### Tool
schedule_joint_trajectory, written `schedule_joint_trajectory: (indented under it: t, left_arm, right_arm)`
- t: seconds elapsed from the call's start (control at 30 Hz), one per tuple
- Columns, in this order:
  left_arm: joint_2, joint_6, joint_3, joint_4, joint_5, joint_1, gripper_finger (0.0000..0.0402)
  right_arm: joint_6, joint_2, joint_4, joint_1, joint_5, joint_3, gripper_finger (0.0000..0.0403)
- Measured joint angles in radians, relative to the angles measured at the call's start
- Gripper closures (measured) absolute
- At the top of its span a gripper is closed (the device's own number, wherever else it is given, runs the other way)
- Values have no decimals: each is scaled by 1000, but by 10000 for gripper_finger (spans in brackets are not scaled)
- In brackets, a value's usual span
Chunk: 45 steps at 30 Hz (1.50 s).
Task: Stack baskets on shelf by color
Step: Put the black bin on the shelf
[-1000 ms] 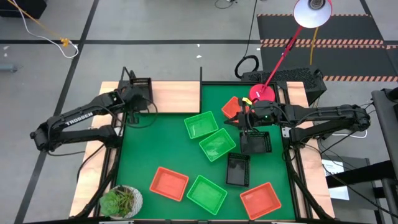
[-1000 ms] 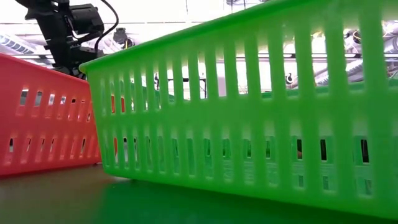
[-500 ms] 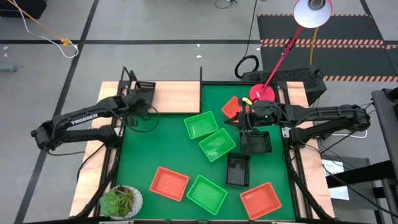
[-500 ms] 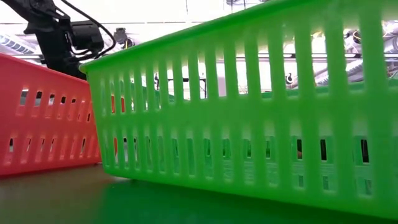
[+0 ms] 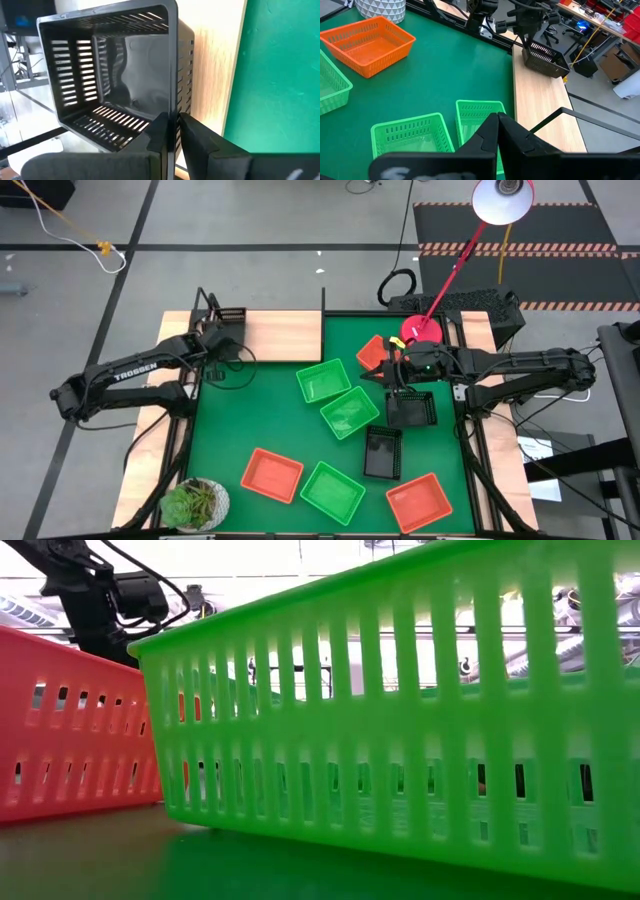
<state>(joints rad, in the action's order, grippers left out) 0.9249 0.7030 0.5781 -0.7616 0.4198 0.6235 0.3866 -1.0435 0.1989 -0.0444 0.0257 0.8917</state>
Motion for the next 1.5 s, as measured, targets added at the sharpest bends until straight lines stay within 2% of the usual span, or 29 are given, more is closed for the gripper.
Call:
schedule_joint_trajectory:
  t: [0.53, 0.8, 0.93, 1.17, 1.37, 1.5]
  left_arm:
    - [0, -6, 0, -16, 3, 0, 348]
    - [0, -33, 0, 9, 35, 0, 270]
    - [-3, -62, 15, 1, 36, -6, 244]
    - [-4, -214, 168, -118, 38, -82, 236]
    - [-5, -501, 327, -245, 36, -207, 236]
    - [-5, -716, 371, -281, 24, -326, 243]
  right_arm:
    - [0, 0, 0, 0, 0, 0, 403]
    - [0, 0, 0, 0, 0, 0, 403]
    - [0, 0, 0, 0, 0, 0, 403]
    - [0, 0, 0, 0, 0, 0, 403]
    - [-21, 0, -24, 0, 0, 0, 403]
    - [-77, 0, -75, 0, 5, 0, 403]
